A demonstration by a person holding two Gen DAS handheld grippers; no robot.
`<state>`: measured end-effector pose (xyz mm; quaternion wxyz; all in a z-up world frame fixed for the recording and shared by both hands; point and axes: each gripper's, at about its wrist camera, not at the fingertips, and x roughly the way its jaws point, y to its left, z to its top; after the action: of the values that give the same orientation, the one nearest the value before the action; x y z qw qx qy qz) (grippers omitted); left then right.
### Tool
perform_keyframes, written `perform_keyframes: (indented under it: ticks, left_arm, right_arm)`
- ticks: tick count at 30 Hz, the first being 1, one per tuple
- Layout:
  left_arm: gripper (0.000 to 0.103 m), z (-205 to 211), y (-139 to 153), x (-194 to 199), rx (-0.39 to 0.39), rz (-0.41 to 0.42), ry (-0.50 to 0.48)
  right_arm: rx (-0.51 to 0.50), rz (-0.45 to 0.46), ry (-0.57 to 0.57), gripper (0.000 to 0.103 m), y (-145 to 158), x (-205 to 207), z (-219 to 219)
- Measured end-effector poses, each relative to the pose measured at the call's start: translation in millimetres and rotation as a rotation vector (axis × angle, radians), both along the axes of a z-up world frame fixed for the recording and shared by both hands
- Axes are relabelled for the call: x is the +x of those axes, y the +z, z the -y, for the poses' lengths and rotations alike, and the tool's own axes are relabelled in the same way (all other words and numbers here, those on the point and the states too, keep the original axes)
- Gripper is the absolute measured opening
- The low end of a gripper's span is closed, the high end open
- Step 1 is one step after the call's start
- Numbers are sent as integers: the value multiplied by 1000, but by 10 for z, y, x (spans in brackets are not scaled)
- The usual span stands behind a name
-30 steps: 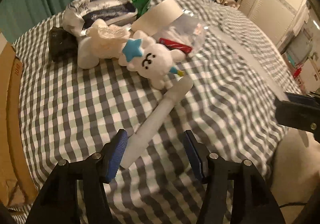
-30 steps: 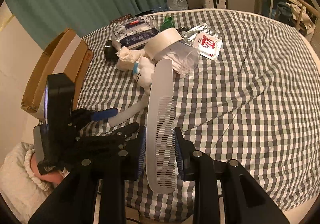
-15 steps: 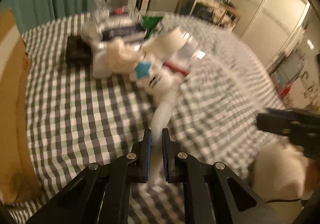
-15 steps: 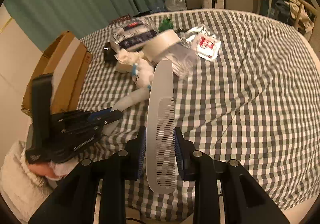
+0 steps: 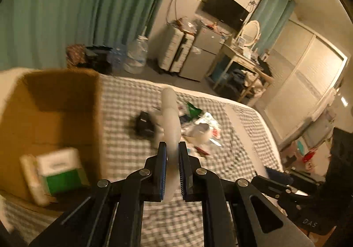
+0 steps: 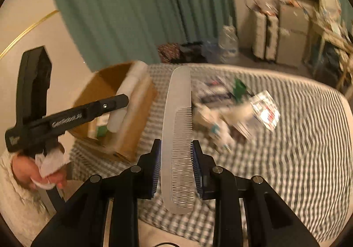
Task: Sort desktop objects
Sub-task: 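Lift the white tube and clear comb and carry both to the cardboard box, then open both tools to drop the tube and comb into the cardboard box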
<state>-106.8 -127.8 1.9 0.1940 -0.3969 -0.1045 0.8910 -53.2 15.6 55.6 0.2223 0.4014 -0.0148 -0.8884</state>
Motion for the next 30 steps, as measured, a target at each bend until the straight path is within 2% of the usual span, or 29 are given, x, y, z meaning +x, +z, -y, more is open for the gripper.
perform_keyframes:
  ticks: [4, 8, 12, 16, 21, 22, 24, 25, 26, 27, 30]
  left_arm:
    - [10, 506, 205, -63, -65, -6, 64]
    - [10, 962, 204, -191, -95, 14, 135]
    - [10, 1292, 13, -352, -117, 55, 183]
    - [10, 1573, -306, -558, -85, 118, 222]
    - [10, 1642, -662, -798, -119, 174, 223]
    - [13, 1643, -703, -833, -118, 179, 220]
    - [25, 1668, -751, -896, -97, 184, 211]
    - [51, 1693, -765, -910, -76, 193, 195]
    - [81, 1715, -750, -911, -60, 200, 187]
    - [89, 1725, -737, -904, -47, 204, 196]
    - [92, 1759, -680, -845, -42, 183, 230]
  right_arm:
    - [11, -42, 84, 26, 161, -80, 516]
    - [-13, -17, 166, 26, 156, -329, 1051]
    - [-7, 29, 218, 26, -27, -619, 1490]
    - [-20, 94, 237, 26, -303, -951, 1877]
    - [-28, 154, 232, 26, -606, -1225, 2082]
    - [-41, 151, 220, 26, -621, -1257, 2084]
    - [-68, 138, 178, 46, -630, -1328, 2025]
    - [-88, 138, 162, 65, -615, -1344, 1981]
    - [-119, 134, 148, 68, -595, -1349, 1910]
    - [-148, 127, 137, 68, -563, -1348, 1829]
    - [-157, 116, 94, 68, -476, -1340, 1616]
